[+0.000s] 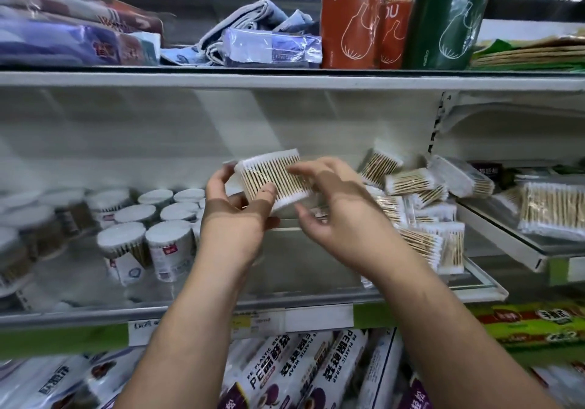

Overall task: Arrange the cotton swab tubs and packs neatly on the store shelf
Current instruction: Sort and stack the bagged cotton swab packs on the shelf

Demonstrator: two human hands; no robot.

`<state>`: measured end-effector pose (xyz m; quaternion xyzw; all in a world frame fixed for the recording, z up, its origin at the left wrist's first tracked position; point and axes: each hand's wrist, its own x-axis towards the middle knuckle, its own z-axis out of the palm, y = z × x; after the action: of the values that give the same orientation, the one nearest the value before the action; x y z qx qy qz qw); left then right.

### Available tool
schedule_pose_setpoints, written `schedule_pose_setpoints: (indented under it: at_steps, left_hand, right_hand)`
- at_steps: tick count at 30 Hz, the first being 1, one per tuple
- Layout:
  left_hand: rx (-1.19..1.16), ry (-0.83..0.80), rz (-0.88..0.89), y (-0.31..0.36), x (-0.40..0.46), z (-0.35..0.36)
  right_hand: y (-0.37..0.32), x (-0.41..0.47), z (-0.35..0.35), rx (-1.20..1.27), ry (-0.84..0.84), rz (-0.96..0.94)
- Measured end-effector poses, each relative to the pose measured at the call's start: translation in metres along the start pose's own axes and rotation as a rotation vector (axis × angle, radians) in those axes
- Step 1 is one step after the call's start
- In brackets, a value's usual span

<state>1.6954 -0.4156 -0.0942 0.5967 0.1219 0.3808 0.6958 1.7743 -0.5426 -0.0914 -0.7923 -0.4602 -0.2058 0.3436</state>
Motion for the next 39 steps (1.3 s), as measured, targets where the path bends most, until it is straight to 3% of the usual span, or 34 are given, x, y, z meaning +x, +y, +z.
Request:
schedule_pose_setpoints:
  at_steps: [3, 6, 9, 11, 13, 15, 17, 19, 21, 25, 28, 31, 33, 39]
  left_hand:
    - [-0.001, -0.021, 0.025, 0.001, 0.0, -0.003]
    - [-0.082, -0.054, 0.003, 0.0, 0.001, -0.007]
    - [-0.02, -0.099, 0.024, -0.002, 0.006, -0.009]
    - [0.126, -0.06, 0.079, -0.001, 0.015, -0.01]
    - [0.477, -0.06, 0.214, 0.004, 0.032, -0.017]
    - [0.709, -0.222, 0.265, 0.012, 0.049, -0.023]
    - [0.726, -0.45, 0.184, 0.022, 0.062, -0.021]
    - [0.695, -0.523, 0.16, 0.024, 0.075, -0.018]
    - [0.738, -0.482, 0.2, 0.023, 0.089, -0.018]
    - [0.852, -0.364, 0.208, 0.014, 0.102, -0.022]
    - [0.918, -0.303, 0.254, 0.007, 0.101, -0.015]
    - [0.857, -0.221, 0.301, 0.002, 0.104, -0.002]
    - [0.853, -0.271, 0.273, -0.002, 0.108, 0.007]
    - [1.227, -0.371, 0.271, -0.021, 0.112, 0.015]
  right_hand:
    - [-0.011, 0.0, 0.016, 0.167, -0.056, 0.101]
    - [-0.017, 0.011, 0.019, 0.445, -0.02, 0.379]
    - [-0.005, 0.022, 0.024, 0.454, 0.082, 0.481]
    - [0.007, 0.027, 0.026, 0.496, 0.098, 0.515]
    - [0.018, 0.029, 0.023, 0.605, 0.079, 0.522]
    - [0.024, 0.031, 0.021, 0.767, 0.025, 0.491]
    - [0.026, 0.034, 0.02, 0.909, -0.037, 0.461]
    - [0.028, 0.037, 0.021, 0.9, -0.061, 0.466]
    - [0.028, 0.038, 0.016, 0.708, -0.046, 0.486]
    - [0.021, 0.035, -0.012, -0.09, 0.016, 0.387]
    - [0.004, 0.033, -0.014, -0.481, -0.231, 0.199]
    - [0.002, 0.036, 0.013, -0.66, -0.488, -0.011]
    - [0.009, 0.039, 0.027, -0.733, -0.537, -0.062]
    - [0.029, 0.04, 0.051, -1.037, -0.727, -0.052]
